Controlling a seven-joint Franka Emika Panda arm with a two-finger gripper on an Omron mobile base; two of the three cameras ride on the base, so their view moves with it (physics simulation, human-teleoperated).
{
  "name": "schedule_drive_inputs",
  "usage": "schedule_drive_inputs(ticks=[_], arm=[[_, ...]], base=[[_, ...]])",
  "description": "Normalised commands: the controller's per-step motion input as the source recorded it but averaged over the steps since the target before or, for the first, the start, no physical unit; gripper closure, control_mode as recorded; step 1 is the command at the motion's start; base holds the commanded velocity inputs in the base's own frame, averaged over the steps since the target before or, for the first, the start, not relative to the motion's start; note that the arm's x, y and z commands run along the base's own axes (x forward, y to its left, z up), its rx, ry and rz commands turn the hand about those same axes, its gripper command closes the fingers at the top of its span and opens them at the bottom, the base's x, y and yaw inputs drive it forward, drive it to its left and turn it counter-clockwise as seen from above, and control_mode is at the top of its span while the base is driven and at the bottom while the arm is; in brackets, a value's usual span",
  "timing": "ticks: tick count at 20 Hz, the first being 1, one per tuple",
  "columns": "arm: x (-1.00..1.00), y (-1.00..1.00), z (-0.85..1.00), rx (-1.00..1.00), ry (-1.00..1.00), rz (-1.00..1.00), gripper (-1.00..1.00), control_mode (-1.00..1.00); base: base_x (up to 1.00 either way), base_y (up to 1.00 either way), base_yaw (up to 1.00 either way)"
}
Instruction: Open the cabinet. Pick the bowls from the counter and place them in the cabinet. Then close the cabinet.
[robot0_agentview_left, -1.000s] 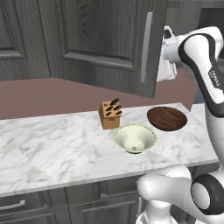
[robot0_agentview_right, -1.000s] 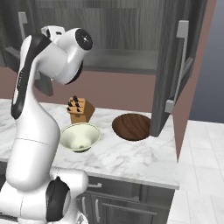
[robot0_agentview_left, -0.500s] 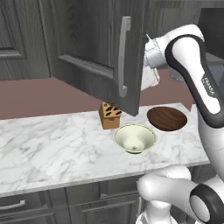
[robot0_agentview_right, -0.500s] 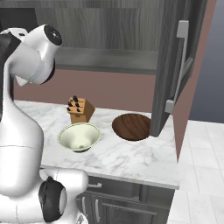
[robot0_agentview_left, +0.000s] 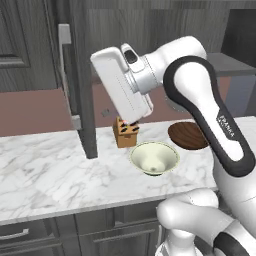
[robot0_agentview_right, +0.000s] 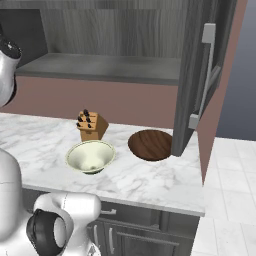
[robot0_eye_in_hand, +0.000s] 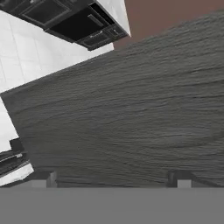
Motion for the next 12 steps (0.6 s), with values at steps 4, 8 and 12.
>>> schedule_drive_inputs(ticks=[4,8,12], arm=[[-0.27,1.0,0.0,0.1,0.0,0.05,-1.0,-1.0],[0.0,0.84,0.0,0.1,-0.05,-0.01,-1.0,-1.0],[-0.25,-0.17,0.09,0.01,-0.04,-0.16,-1.0,-1.0]], base=[[0.0,0.0,0.0],[0.0,0.0,0.0],[0.0,0.0,0.0]])
